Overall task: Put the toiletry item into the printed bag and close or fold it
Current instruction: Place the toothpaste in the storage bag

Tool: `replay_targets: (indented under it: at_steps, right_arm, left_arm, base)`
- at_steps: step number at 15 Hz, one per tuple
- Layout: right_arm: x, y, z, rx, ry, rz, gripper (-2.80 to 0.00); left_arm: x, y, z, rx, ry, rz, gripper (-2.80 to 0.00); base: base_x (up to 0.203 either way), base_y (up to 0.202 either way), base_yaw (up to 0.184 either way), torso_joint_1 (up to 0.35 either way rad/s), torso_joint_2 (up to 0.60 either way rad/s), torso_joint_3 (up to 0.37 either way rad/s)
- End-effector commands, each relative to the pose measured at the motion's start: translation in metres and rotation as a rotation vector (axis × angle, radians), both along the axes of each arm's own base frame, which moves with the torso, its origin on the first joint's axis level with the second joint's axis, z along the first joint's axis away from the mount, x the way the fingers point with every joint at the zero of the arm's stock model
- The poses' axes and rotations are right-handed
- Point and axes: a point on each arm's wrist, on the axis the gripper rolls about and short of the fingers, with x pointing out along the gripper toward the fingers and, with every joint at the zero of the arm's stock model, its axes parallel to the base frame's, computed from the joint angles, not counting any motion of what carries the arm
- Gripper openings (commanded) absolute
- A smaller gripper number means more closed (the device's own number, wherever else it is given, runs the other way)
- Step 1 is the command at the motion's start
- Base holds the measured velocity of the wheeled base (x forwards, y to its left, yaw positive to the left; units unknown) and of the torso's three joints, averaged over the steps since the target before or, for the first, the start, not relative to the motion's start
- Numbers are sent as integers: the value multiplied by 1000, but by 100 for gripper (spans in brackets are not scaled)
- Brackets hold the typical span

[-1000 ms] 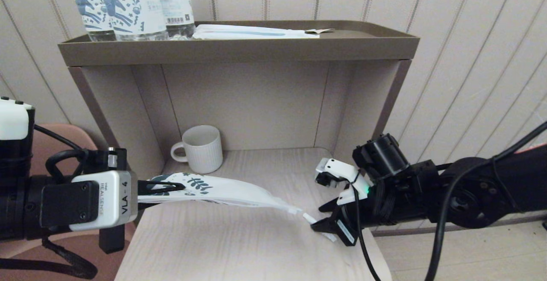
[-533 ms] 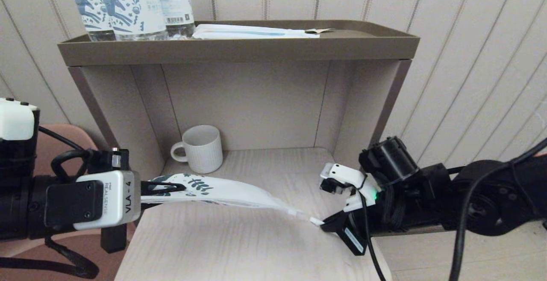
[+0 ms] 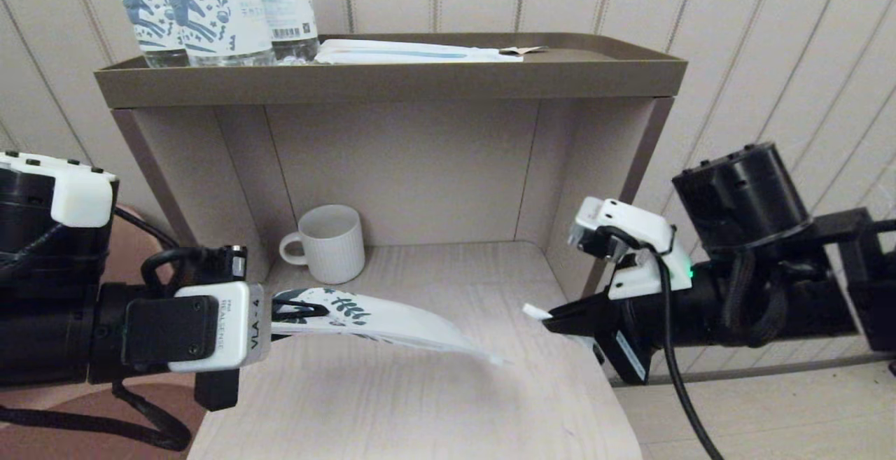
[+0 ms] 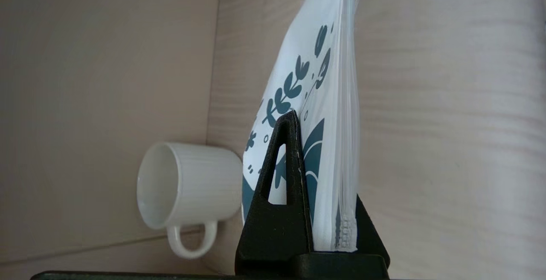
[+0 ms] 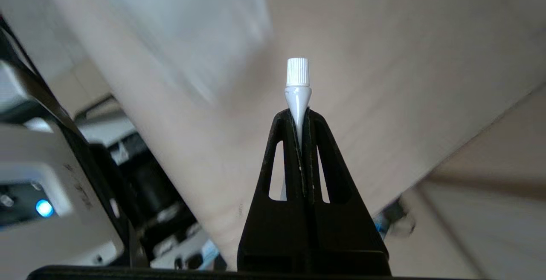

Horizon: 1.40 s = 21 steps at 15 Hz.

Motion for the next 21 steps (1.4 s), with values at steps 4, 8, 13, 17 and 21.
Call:
replay_targets:
  at_steps: [4, 8, 13, 17, 21]
  right_arm:
    - [-13, 9, 52, 18, -36, 66, -280]
    - [-25, 12, 76, 9, -44, 114, -280]
    - [-29, 23, 69, 0, -15, 181, -280]
    - [-22, 33, 53, -24, 38, 204, -280]
    - [-24, 34, 48, -32, 51, 213, -280]
  left_arm:
    - [20, -28, -1, 3, 36, -55, -280]
    - [37, -54, 2, -25, 76, -82, -280]
    - [40, -68, 4, -33, 78, -108, -280]
    - [40, -68, 5, -33, 77, -107, -280]
    - [40, -68, 5, -33, 76, -107, -280]
  base:
    - [0, 0, 0, 0, 0, 0]
    - [0, 0, 0, 0, 0, 0]
    - [0, 0, 0, 0, 0, 0]
    - [0, 0, 0, 0, 0, 0]
    - [0, 0, 0, 0, 0, 0]
